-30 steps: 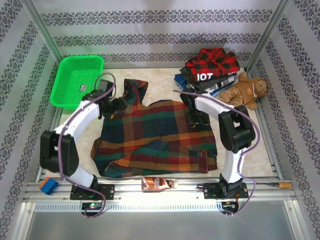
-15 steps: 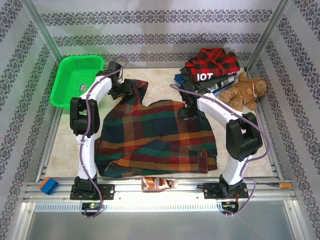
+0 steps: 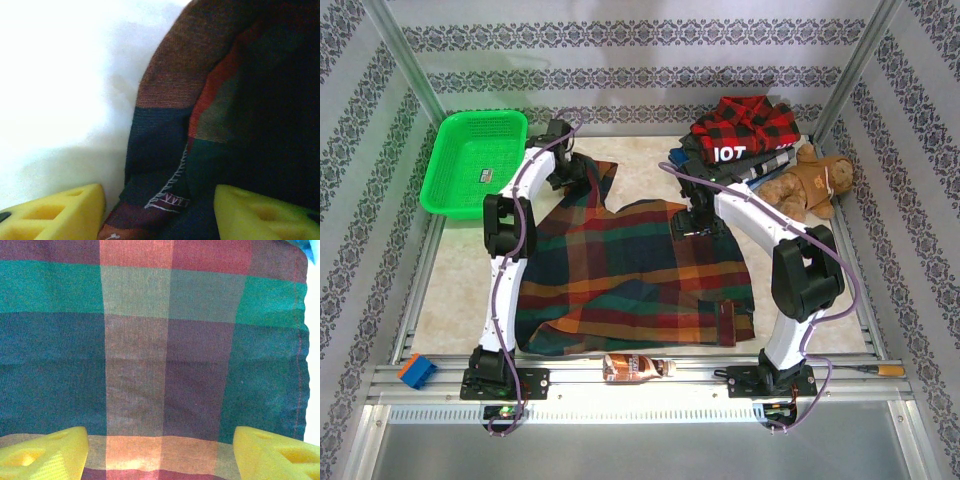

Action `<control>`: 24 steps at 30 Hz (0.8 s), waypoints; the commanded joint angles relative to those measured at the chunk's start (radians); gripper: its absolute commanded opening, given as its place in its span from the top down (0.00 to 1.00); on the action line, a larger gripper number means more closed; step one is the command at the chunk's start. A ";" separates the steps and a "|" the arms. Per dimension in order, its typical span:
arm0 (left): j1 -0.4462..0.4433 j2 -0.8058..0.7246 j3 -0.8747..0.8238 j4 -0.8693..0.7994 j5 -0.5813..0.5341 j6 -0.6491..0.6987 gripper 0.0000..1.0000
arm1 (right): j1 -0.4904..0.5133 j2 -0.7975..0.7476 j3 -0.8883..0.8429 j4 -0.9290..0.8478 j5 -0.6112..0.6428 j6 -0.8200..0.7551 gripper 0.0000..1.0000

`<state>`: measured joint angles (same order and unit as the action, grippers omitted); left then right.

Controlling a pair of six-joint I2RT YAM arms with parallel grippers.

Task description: Fold and stack the long sleeve shirts

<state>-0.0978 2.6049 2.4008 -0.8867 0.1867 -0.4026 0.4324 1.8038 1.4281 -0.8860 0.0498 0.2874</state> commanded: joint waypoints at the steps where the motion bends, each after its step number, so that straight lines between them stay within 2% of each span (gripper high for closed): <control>1: 0.001 -0.006 -0.005 0.115 0.129 -0.058 0.34 | 0.004 0.032 0.032 -0.014 -0.021 -0.007 0.24; 3: 0.002 -0.054 -0.086 0.289 0.216 -0.076 0.27 | 0.006 0.038 0.037 -0.013 -0.022 -0.007 0.23; 8: 0.024 -0.126 -0.254 0.697 0.326 -0.195 0.15 | 0.006 0.041 0.029 -0.008 -0.024 -0.006 0.23; 14: 0.041 -0.154 -0.315 1.060 0.428 -0.315 0.11 | 0.006 0.042 0.002 -0.001 -0.027 -0.004 0.23; 21: 0.052 -0.281 -0.453 1.328 0.438 -0.379 0.06 | 0.008 0.055 -0.017 0.016 -0.042 0.006 0.23; 22: 0.053 -0.285 -0.458 1.312 0.443 -0.377 0.06 | 0.008 0.060 -0.017 0.016 -0.043 0.006 0.23; 24: 0.052 -0.287 -0.445 1.140 0.409 -0.317 0.07 | 0.007 0.071 -0.017 0.019 -0.051 0.005 0.23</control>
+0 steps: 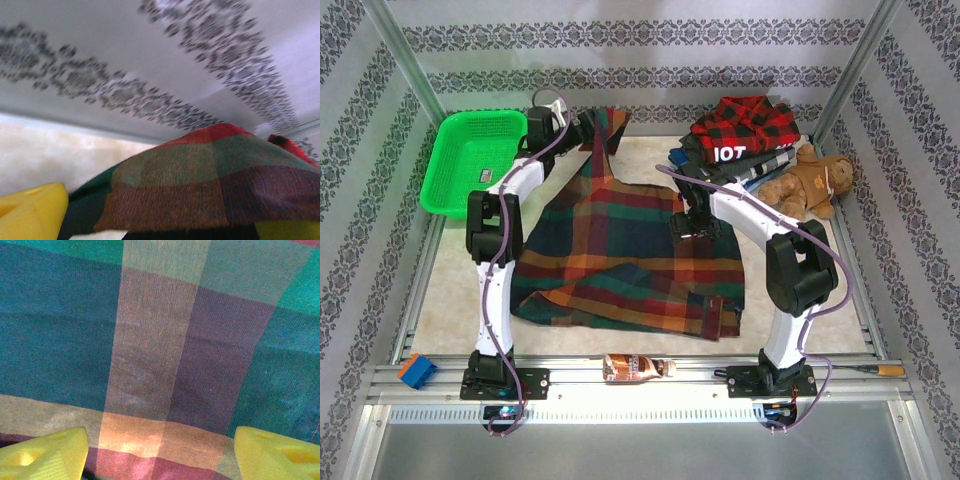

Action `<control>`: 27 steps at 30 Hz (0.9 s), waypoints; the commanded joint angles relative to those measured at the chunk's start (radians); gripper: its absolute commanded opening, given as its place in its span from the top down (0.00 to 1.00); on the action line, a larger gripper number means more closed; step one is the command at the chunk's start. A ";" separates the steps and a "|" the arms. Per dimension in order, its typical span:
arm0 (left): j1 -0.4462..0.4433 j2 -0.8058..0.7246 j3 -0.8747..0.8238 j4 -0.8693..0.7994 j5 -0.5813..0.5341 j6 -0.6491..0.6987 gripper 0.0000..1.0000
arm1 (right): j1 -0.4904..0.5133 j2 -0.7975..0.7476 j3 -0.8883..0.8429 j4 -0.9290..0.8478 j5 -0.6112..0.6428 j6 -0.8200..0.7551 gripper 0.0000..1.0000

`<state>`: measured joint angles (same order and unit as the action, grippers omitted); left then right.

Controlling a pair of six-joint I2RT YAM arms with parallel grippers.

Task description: Fold and stack the long sleeve shirts

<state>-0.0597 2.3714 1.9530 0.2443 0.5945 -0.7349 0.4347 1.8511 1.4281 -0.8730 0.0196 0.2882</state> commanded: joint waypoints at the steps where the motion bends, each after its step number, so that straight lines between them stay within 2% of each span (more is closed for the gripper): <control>1: 0.014 -0.050 0.017 -0.094 -0.019 0.047 0.06 | 0.006 0.027 -0.015 0.008 -0.025 0.004 0.23; 4: 0.015 -0.068 0.012 -0.373 -0.159 0.135 0.01 | 0.010 0.035 -0.011 0.010 -0.028 0.010 0.23; 6: 0.015 -0.117 -0.021 -0.519 -0.319 0.161 0.00 | 0.010 0.048 -0.009 -0.006 -0.014 0.026 0.22; 8: 0.014 -0.142 0.013 -0.685 -0.428 0.196 0.00 | 0.008 0.063 -0.015 -0.016 -0.006 0.043 0.23; 13: -0.026 -0.203 0.027 -0.966 -0.567 0.247 0.00 | 0.007 0.089 -0.016 -0.027 -0.012 0.064 0.23; 18: -0.069 -0.389 -0.359 -0.958 -0.600 0.144 0.00 | 0.014 0.092 0.004 -0.024 -0.027 0.048 0.23; 21: -0.073 -0.516 -0.625 -0.866 -0.577 0.057 0.02 | 0.018 0.108 0.005 -0.026 -0.025 0.057 0.23; 27: -0.080 -0.564 -0.855 -0.847 -0.561 0.009 0.04 | 0.018 0.164 0.020 -0.048 -0.009 0.066 0.24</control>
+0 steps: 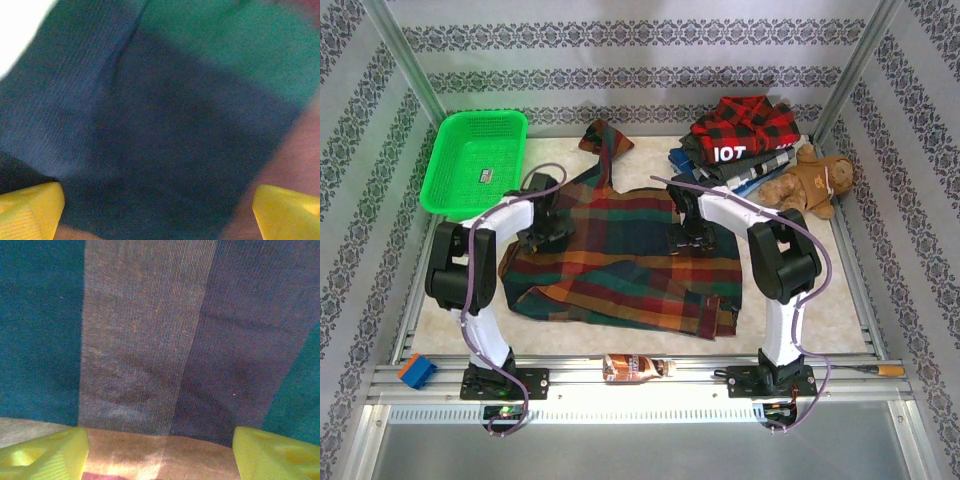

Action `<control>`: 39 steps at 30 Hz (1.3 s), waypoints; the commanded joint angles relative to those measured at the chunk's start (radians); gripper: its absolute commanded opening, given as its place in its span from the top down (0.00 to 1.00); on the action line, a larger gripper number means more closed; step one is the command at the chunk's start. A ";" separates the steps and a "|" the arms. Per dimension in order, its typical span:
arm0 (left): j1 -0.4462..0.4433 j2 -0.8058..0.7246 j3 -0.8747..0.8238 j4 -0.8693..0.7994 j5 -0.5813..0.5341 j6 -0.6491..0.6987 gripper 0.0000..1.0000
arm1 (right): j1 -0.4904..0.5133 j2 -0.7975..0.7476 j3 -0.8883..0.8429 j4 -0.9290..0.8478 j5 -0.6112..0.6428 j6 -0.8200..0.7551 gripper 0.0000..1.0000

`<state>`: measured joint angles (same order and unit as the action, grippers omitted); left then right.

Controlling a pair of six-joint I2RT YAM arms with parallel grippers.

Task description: Fold and stack the long sleeve shirts

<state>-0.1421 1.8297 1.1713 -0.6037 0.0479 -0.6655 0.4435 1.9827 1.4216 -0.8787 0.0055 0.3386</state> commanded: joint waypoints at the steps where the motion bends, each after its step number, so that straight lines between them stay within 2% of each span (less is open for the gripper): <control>1: 0.002 -0.034 -0.105 0.007 -0.014 -0.074 0.04 | 0.009 0.038 0.031 -0.048 0.018 0.014 0.24; 5: -0.008 -0.094 -0.218 0.012 0.019 -0.117 0.05 | 0.010 0.059 0.038 -0.097 0.100 0.013 0.25; 10: -0.065 -0.181 -0.338 0.015 0.087 -0.202 0.05 | 0.012 0.068 0.016 -0.166 0.229 0.010 0.26; 14: -0.085 -0.310 -0.334 -0.006 0.091 -0.250 0.05 | 0.008 0.054 -0.010 -0.165 0.268 -0.007 0.25; 16: -0.079 -0.350 -0.248 -0.036 0.057 -0.215 0.04 | 0.004 0.051 -0.005 -0.160 0.258 -0.013 0.25; 18: -0.059 -0.332 -0.104 -0.082 0.037 -0.120 0.03 | 0.004 0.047 0.009 -0.151 0.233 -0.021 0.24; 21: -0.016 -0.231 0.108 -0.128 0.064 0.033 0.01 | 0.006 0.039 0.029 -0.142 0.208 -0.029 0.23; 24: 0.024 -0.092 0.297 -0.168 0.098 0.158 0.05 | 0.006 0.031 0.043 -0.141 0.191 -0.039 0.23; 25: 0.035 -0.045 0.352 -0.182 0.115 0.192 0.07 | 0.006 0.027 0.045 -0.143 0.188 -0.043 0.23; 32: 0.058 0.335 0.801 -0.330 0.155 0.374 0.38 | 0.003 -0.001 0.047 -0.152 0.168 -0.061 0.22; 34: 0.058 0.411 0.899 -0.364 0.152 0.400 0.43 | 0.003 -0.005 0.048 -0.157 0.168 -0.062 0.22; 39: 0.056 0.548 1.065 -0.403 0.153 0.446 0.46 | 0.003 -0.009 0.051 -0.167 0.161 -0.066 0.22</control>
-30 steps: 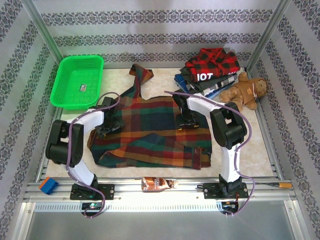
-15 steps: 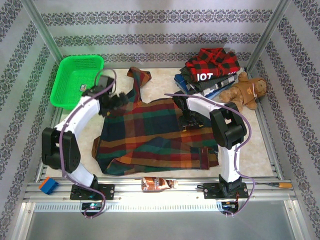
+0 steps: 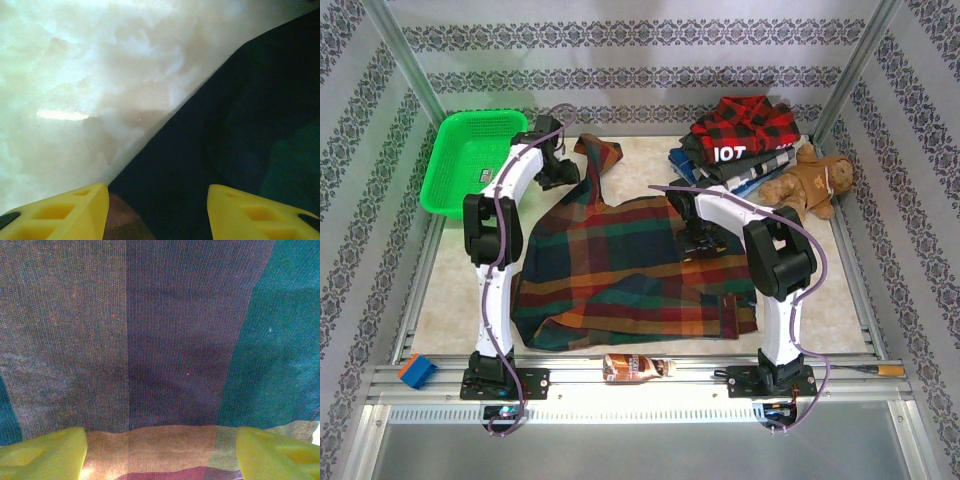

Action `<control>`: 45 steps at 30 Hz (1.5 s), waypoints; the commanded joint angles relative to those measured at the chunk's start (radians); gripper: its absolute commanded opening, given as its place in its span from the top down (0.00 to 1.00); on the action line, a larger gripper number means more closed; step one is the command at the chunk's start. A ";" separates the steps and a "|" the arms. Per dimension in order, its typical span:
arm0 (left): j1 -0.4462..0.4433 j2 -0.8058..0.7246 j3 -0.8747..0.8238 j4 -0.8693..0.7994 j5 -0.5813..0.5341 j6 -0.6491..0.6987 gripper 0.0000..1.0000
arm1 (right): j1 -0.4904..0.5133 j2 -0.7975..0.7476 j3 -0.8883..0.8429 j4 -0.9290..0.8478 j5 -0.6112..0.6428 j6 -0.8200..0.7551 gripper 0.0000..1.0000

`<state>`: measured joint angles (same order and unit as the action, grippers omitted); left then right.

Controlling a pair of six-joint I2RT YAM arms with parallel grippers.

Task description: Fold and stack the long sleeve shirts

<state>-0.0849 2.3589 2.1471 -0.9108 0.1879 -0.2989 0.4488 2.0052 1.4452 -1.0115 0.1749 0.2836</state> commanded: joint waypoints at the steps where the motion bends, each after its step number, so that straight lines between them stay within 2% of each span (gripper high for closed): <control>1: -0.003 0.040 0.113 -0.105 0.008 0.089 0.46 | -0.003 -0.031 0.029 -0.036 -0.009 -0.013 0.22; 16: -0.035 0.209 0.276 -0.141 0.031 0.140 0.55 | -0.005 -0.008 0.063 -0.059 -0.012 -0.023 0.22; 24: -0.056 0.257 0.299 -0.165 -0.022 0.162 0.56 | -0.007 -0.010 0.061 -0.059 -0.012 -0.028 0.23; 29: -0.063 0.282 0.296 -0.184 -0.068 0.171 0.60 | -0.010 -0.012 0.066 -0.056 -0.014 -0.029 0.23; 34: -0.065 0.296 0.290 -0.186 -0.103 0.175 0.71 | -0.027 -0.003 0.084 -0.049 -0.012 -0.028 0.23; 37: -0.064 0.288 0.306 -0.175 -0.136 0.174 0.85 | -0.059 0.001 0.114 -0.033 -0.059 -0.006 0.23; 39: -0.064 0.277 0.320 -0.166 -0.157 0.175 0.90 | -0.082 0.004 0.133 -0.012 -0.096 0.010 0.23; 45: -0.062 0.218 0.328 -0.134 -0.172 0.182 0.99 | -0.149 0.043 0.225 0.031 -0.166 0.040 0.23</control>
<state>-0.1432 2.6080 2.4485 -1.0370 0.0471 -0.1345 0.3180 2.0197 1.6238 -1.0035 0.0574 0.2920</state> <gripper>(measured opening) 0.058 0.773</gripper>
